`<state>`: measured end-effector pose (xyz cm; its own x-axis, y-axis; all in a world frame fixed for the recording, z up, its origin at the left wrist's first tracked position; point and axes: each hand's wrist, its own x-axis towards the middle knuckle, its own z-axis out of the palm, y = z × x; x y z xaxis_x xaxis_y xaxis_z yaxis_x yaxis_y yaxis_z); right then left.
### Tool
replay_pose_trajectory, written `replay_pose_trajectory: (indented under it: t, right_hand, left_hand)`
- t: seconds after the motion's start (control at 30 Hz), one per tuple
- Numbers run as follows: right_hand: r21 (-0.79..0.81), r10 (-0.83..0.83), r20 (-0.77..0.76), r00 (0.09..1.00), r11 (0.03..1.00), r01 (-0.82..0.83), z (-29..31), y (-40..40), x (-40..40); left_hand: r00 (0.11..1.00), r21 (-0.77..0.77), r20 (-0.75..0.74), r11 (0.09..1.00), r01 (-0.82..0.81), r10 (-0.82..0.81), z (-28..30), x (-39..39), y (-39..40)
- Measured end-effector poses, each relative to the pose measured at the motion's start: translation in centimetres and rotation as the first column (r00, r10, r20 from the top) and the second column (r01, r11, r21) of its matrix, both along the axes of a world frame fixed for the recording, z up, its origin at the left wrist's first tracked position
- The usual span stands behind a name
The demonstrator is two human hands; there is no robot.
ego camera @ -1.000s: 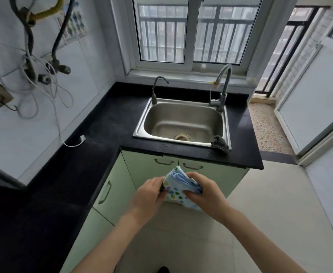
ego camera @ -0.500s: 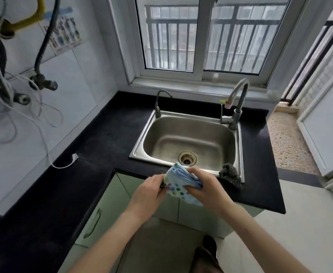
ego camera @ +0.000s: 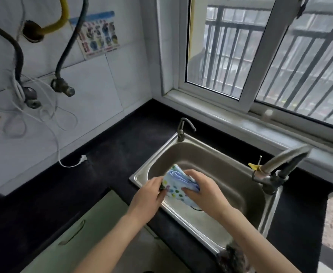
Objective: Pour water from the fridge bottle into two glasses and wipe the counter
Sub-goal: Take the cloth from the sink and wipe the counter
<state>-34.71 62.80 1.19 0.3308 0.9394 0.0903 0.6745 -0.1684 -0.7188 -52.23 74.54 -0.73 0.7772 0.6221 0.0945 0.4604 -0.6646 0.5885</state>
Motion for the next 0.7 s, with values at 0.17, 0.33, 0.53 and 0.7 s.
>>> replay_pose_trajectory:
  t: [0.17,0.33,0.53,0.7]
  right_hand:
    - [0.015,0.058,0.027,0.998,0.998,-0.058,0.0,5.6,3.3]
    - [0.025,0.049,0.005,0.999,0.998,-0.049,-0.9,11.6,5.7]
    - [0.050,0.009,-0.023,1.000,0.999,-0.008,-3.7,19.1,7.5]
    - [0.059,-0.057,-0.052,0.997,0.996,0.060,-6.3,25.2,8.7]
  left_hand:
    - [0.994,0.009,-0.063,0.996,-0.091,0.091,0.0,3.0,4.8]
    - [0.989,0.035,-0.096,0.994,-0.107,0.110,-0.5,5.5,10.5]
    - [0.985,0.003,-0.125,0.993,-0.118,0.117,-2.2,8.7,18.3]
    - [0.982,0.007,-0.145,0.993,-0.119,0.119,-4.1,11.6,24.9]
